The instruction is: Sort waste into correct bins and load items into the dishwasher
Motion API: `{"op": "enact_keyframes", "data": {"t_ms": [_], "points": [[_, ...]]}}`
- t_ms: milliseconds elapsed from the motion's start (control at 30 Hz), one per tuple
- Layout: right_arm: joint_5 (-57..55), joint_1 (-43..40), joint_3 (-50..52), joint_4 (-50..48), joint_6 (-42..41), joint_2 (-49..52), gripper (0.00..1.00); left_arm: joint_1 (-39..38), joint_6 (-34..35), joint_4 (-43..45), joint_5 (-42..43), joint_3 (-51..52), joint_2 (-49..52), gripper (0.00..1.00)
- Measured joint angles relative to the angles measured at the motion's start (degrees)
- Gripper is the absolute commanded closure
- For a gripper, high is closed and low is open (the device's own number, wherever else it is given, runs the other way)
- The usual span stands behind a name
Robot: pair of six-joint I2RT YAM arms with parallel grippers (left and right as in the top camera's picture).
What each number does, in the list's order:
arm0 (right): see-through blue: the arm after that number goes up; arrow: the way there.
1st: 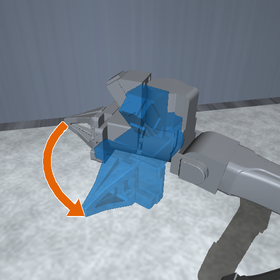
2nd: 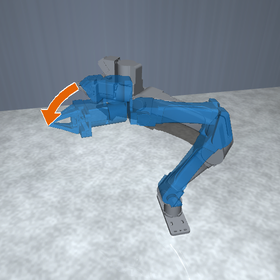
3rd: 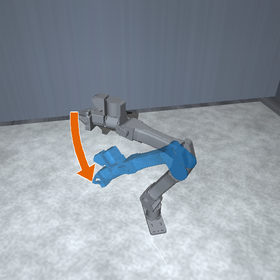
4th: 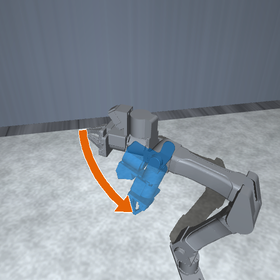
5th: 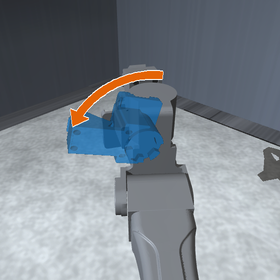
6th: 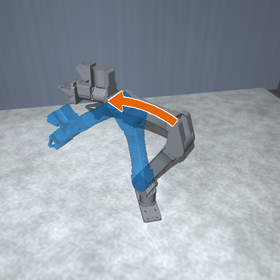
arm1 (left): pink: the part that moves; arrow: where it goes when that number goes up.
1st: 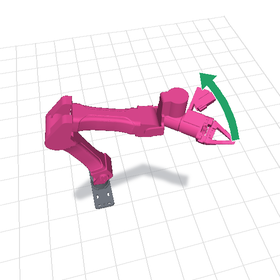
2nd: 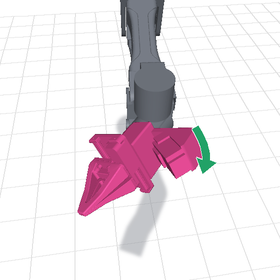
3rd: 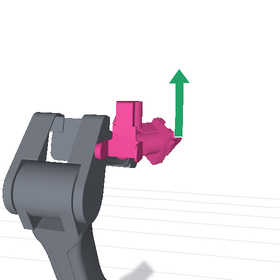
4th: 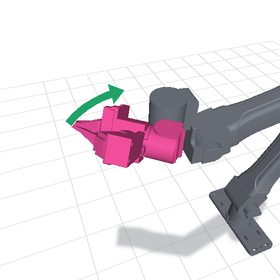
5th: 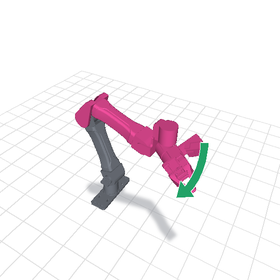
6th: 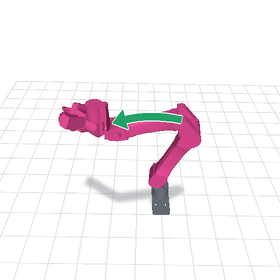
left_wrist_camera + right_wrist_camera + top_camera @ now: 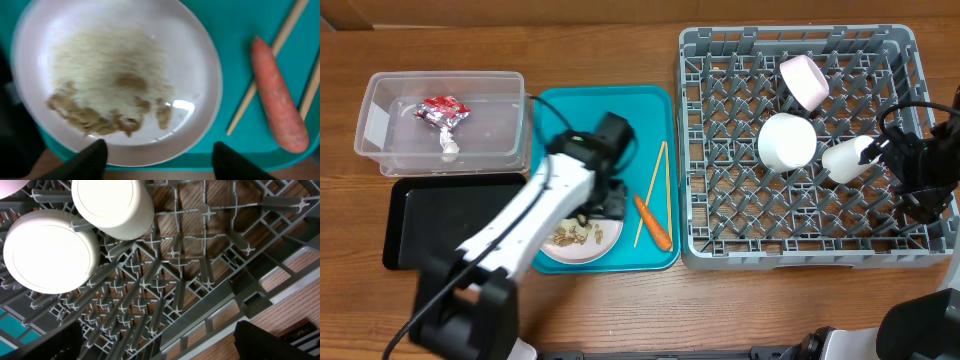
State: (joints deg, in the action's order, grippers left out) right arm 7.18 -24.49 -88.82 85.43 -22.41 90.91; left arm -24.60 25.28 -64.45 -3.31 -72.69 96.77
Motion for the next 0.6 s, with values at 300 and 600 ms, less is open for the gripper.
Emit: {"op": "enact_keyframes", "data": {"t_ms": [300,600], "points": [[0.00,0.00,0.02,-0.44,-0.02,0.00,0.00,21.99,1.60,-0.02,-1.46,0.00,-3.93,0.96],[0.00,0.00,0.02,-0.55,0.00,0.00,0.00,38.05,1.62,7.85,-1.49,0.00,-3.76,0.96]]}}
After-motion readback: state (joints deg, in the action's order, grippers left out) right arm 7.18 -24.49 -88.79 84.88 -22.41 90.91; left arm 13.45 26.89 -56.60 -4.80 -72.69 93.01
